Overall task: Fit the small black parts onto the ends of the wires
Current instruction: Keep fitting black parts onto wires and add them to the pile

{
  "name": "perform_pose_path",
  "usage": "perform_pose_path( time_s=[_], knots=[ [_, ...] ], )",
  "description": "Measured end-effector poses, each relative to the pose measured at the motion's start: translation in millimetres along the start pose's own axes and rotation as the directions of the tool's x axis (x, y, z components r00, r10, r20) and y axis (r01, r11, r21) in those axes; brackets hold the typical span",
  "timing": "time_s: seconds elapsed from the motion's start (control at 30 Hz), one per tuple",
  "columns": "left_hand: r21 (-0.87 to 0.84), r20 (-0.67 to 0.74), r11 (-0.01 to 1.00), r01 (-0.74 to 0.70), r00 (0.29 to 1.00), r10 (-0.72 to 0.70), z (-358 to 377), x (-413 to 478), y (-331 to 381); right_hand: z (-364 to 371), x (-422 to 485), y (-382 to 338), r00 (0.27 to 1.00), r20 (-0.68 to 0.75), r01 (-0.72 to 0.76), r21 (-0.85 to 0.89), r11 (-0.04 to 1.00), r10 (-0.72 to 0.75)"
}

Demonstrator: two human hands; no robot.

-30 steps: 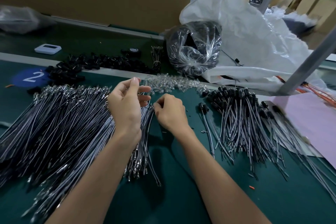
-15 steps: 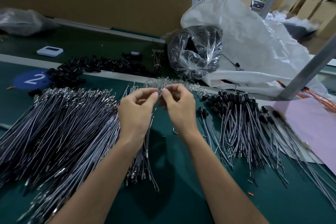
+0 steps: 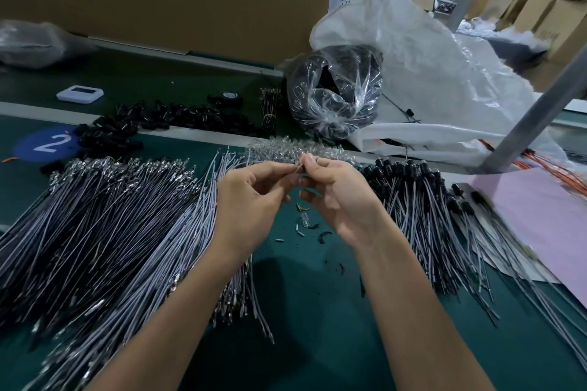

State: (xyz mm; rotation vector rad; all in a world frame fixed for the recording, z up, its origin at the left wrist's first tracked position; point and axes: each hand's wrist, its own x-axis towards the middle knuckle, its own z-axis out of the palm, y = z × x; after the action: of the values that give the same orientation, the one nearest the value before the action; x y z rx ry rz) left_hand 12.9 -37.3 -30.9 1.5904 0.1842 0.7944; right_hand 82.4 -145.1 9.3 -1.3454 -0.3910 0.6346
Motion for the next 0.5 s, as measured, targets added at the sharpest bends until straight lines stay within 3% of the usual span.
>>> perform_pose_path(
  time_s=[0.23, 0.4, 0.5],
  knots=[
    [0.010, 0.034, 1.000, -0.010, 0.999, 0.010, 5.4, -4.8, -0.3, -6.0, -10.1, 10.7, 0.958, -0.148, 0.197, -0.277, 0.940, -0.245],
    [-0.024, 0.098, 1.000, 0.011, 0.995, -0.009, 10.3, -8.9, 2.9, -9.7, -18.6, 17.5, 0.911, -0.147, 0.337, -0.276, 0.900, -0.386],
    [0.022, 0.229, 0.999, 0.041, 0.972, -0.045, 6.8, -7.2, 18.6, -17.4, -22.9, 16.6, 0.897, -0.216, 0.377, -0.081, 0.923, -0.386]
  ],
)
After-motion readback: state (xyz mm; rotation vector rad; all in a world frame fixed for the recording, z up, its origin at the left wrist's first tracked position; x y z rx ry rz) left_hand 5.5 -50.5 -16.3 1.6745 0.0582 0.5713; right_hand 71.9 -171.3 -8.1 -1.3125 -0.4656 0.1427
